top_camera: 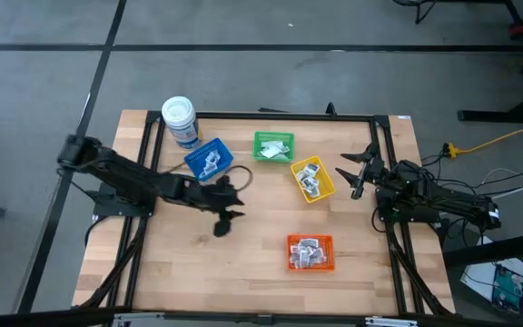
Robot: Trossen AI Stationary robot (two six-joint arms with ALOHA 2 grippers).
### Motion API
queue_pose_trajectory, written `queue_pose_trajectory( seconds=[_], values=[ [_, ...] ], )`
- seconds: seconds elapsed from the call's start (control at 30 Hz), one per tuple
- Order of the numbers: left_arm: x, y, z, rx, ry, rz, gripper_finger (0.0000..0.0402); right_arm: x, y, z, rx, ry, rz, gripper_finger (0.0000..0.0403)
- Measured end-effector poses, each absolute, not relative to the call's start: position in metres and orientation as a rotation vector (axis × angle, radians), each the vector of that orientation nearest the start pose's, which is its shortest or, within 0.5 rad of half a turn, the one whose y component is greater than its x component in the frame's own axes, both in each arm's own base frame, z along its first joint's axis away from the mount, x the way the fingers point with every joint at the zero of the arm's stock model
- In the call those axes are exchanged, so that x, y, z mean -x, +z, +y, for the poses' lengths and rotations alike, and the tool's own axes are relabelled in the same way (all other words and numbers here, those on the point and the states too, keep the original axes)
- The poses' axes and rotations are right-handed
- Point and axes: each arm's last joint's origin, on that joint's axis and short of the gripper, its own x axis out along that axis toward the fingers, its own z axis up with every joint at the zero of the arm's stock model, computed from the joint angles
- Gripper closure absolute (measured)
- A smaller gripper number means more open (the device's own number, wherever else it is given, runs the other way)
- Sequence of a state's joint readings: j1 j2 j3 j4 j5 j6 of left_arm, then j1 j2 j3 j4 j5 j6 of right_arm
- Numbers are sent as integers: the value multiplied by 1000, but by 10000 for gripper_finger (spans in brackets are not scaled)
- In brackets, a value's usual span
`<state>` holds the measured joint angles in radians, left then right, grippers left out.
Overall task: Pick & Place First Aid Supplies
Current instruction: Return to Home Position
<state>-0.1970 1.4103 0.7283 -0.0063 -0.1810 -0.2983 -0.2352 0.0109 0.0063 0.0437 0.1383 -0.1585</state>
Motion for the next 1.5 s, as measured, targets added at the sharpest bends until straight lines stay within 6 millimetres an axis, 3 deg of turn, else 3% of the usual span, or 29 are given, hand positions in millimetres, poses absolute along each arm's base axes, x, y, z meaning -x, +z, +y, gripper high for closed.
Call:
queue_pose_trajectory(
  seconds=[0.3, 0.63, 1.03, 1.33, 1.5],
  values=[
    [-195, 175, -23, -26, 4, 539, 256, -94, 169, -27, 158, -376, -10, 166],
    [-143, 164, -7, -51, 49, 363, 258, -94, 169, -27, 159, -376, -9, 166],
    [-114, 152, 1, -29, 106, 172, 258, -94, 169, -27, 158, -376, -9, 166],
    [-99, 165, 4, -167, 47, 14, 258, -94, 169, -27, 158, -376, -9, 166],
    [-97, 168, 8, -9, 93, -18, 258, -94, 169, -27, 158, -376, -10, 166]
  ],
)
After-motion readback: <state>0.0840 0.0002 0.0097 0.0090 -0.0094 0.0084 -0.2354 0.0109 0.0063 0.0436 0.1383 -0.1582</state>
